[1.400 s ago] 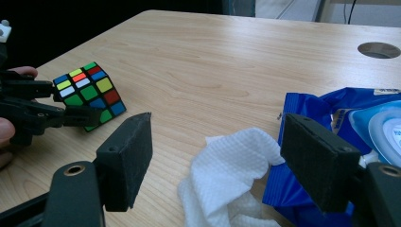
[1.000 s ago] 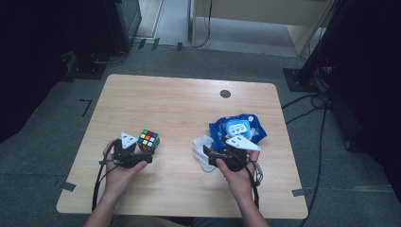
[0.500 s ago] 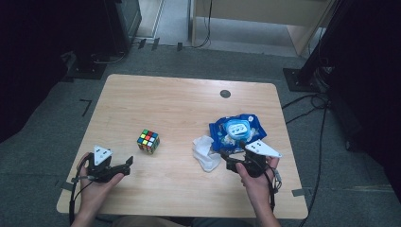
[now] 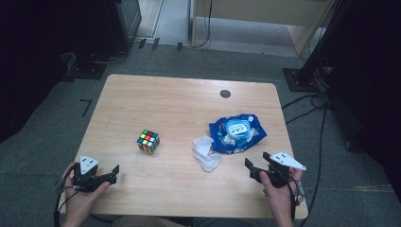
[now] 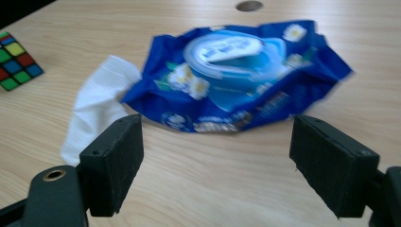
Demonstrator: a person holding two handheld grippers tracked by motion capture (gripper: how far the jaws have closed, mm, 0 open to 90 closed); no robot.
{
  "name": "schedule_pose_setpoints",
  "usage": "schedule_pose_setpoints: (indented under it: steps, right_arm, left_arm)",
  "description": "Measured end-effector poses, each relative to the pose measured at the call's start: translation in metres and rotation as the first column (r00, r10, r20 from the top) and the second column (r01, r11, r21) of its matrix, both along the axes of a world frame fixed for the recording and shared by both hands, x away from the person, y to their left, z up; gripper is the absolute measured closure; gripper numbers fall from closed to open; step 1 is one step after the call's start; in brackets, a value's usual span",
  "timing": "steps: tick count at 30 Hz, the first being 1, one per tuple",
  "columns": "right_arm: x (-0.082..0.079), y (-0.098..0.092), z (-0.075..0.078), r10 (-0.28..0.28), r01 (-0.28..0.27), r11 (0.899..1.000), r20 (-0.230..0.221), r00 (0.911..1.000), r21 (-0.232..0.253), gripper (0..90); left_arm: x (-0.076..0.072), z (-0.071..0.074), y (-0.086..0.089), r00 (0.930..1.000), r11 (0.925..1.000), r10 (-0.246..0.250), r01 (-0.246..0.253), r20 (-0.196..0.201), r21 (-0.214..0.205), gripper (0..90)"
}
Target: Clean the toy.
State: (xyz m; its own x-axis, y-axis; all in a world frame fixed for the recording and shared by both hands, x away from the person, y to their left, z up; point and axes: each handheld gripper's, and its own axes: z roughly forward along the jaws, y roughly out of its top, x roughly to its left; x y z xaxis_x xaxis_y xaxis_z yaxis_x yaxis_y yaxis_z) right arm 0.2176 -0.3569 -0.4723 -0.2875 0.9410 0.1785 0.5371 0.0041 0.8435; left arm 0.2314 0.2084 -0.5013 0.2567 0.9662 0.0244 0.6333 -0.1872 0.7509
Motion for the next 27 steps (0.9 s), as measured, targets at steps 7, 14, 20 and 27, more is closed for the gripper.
schedule_pose_setpoints:
  steps: [7, 14, 20, 27]
  right_arm:
    - [-0.012, -0.034, -0.016, -0.063, 0.061, 0.998, -0.044, 0.9971, -0.032, 18.8]
    - [-0.022, -0.059, -0.033, -0.117, 0.113, 0.992, -0.089, 0.9891, -0.05, 18.8]
    - [-0.025, -0.071, -0.043, -0.142, 0.136, 0.989, -0.125, 0.9819, -0.055, 18.7]
    - [-0.023, -0.071, -0.051, -0.133, 0.12, 0.989, -0.159, 0.9782, -0.089, 17.5]
  left_arm:
    - [-0.004, -0.006, 0.012, 0.9997, 0.9994, 0.021, -0.021, -0.015, 0.029, 11.2]
    - [-0.002, -0.011, 0.014, 0.9991, 0.9987, 0.028, -0.027, -0.031, 0.043, 11.2]
    - [-0.001, -0.014, 0.012, 0.9987, 0.9976, 0.015, -0.011, -0.048, 0.068, 11.2]
    - [-0.001, -0.016, 0.013, 0.9989, 0.9992, 0.005, -0.003, -0.047, 0.039, 11.1]
